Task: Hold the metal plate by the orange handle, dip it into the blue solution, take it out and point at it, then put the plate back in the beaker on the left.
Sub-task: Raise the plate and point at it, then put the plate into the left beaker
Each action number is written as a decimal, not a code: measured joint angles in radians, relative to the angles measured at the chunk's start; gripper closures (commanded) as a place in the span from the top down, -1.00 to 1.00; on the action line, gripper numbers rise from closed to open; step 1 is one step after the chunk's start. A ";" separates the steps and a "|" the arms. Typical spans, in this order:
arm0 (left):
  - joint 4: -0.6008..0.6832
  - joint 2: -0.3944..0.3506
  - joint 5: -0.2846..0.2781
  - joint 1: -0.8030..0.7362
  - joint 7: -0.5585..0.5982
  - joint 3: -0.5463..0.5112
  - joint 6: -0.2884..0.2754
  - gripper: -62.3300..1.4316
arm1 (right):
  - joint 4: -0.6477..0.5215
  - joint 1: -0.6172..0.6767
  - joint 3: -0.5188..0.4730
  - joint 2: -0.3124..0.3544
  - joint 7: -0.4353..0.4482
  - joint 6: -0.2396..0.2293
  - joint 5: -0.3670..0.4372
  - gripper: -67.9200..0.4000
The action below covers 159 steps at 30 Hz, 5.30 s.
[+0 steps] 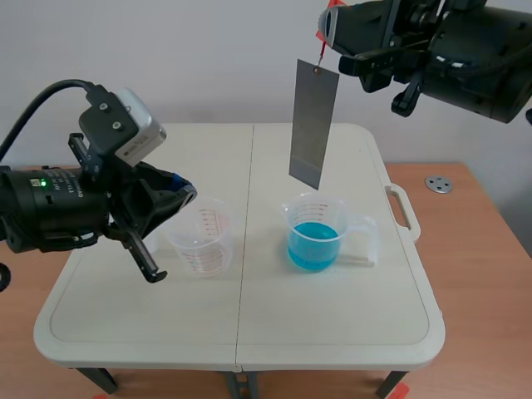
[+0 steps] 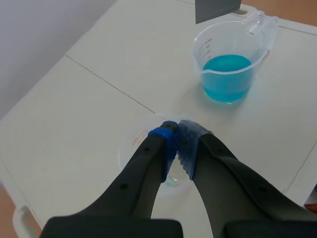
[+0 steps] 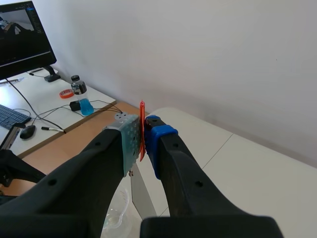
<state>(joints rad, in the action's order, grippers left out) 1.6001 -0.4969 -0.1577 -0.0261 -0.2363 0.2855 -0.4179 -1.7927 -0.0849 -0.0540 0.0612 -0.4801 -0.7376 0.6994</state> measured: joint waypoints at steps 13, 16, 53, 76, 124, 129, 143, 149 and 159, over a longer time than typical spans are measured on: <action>-0.199 0.135 0.025 0.205 0.000 0.130 0.006 -0.88 | 0.000 0.000 0.000 0.000 0.000 0.000 0.000 -0.95; -0.235 0.160 0.038 0.227 0.000 0.161 0.006 -0.88 | 0.000 0.000 0.000 0.000 0.000 0.000 0.000 -0.95; -0.293 0.242 0.139 0.269 0.001 0.188 0.066 -0.88 | 0.000 0.000 0.000 0.000 0.000 0.000 0.002 -0.95; 0.187 0.011 0.071 -0.218 0.056 -0.144 0.084 -0.88 | 0.000 0.000 0.000 0.000 0.000 0.000 0.005 -0.95; 0.348 0.010 0.072 -1.087 0.361 -0.678 0.085 -0.87 | 0.198 -0.217 0.365 -0.091 0.111 0.015 -0.169 -0.95; 0.348 0.010 0.072 -1.087 0.360 -0.678 0.085 -0.87 | 0.263 -0.234 0.366 -0.114 0.140 0.015 -0.196 -0.95; 0.348 0.010 0.079 -1.087 0.338 -0.678 0.085 -0.87 | 0.419 -0.255 0.396 -0.119 0.227 0.013 -0.233 -0.95; 0.348 0.010 0.079 -1.087 0.338 -0.678 0.085 -0.87 | 0.464 -0.255 0.396 -0.132 0.235 0.007 -0.274 -0.95; 0.348 0.010 0.079 -1.087 0.338 -0.678 0.085 -0.87 | 0.491 -0.255 0.396 -0.148 0.244 0.007 -0.286 -0.95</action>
<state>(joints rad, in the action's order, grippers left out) 1.9484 -0.4873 -0.0788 -1.1133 0.1017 -0.3923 -0.3332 -1.3022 -0.3397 0.3424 -0.0864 -0.2363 -0.7303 0.4137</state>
